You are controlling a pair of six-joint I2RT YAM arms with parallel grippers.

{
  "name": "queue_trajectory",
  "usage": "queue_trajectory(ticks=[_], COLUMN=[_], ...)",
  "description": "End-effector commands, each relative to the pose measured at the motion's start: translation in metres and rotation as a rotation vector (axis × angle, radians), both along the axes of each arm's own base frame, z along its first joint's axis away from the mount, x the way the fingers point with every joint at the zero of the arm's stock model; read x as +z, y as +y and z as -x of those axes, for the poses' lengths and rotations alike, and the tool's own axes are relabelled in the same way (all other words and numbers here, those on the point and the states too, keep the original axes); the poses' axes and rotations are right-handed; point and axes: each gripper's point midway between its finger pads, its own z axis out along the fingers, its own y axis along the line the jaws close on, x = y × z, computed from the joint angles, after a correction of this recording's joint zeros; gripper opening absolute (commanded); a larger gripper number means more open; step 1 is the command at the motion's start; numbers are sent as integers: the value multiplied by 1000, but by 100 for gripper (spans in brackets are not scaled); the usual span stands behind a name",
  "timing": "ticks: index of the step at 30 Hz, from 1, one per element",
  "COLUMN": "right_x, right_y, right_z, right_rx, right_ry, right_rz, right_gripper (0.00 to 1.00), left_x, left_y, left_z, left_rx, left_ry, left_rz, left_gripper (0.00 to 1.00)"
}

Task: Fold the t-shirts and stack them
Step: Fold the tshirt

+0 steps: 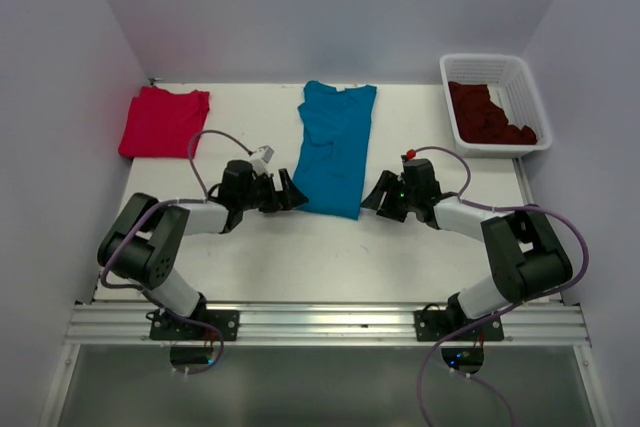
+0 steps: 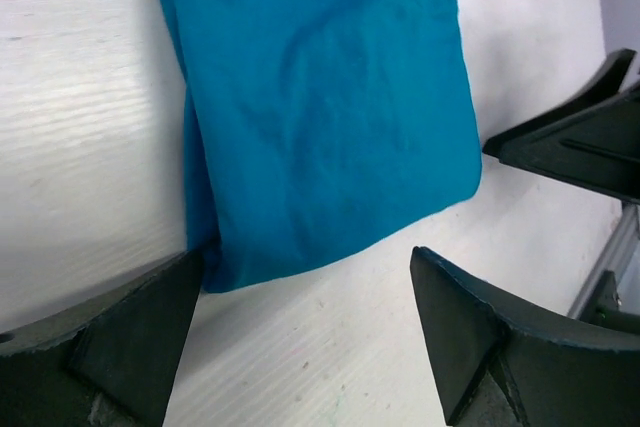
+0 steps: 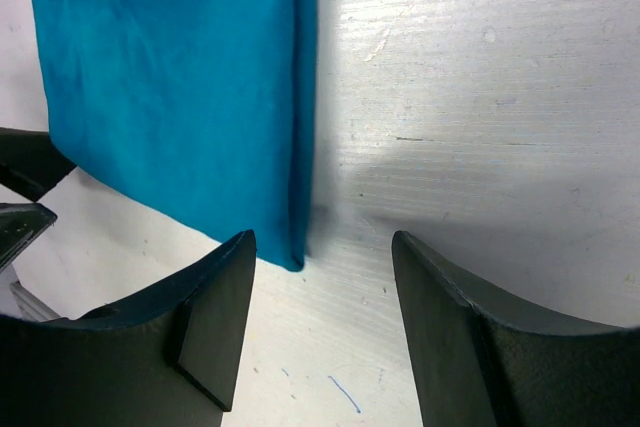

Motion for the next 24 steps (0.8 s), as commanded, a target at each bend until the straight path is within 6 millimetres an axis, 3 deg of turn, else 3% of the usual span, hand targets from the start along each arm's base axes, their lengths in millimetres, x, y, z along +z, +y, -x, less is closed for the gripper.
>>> queue_trajectory(ticks=[1,11,14,18,24], right_x=[-42,-46,-48,-47,-47], right_y=[-20,-21,-21,-20,-22], right_z=[37,40,41,38,40], right_rx=[-2,0,1,4,3], right_ry=[162,170,175,175,172], right_rz=[104,110,111,104,115], right_gripper=[62,61,61,61,61], left_x=[-62,-41,-26,-45,-46], left_y=[57,42,29,18,-7], left_z=[42,39,41,58,97], left_rx=[128,90,35,-30,-97], left_ry=[207,105,51,146,192], left_rz=[-293,-176,-98,-89,-64], left_gripper=[92,96,94,91,91])
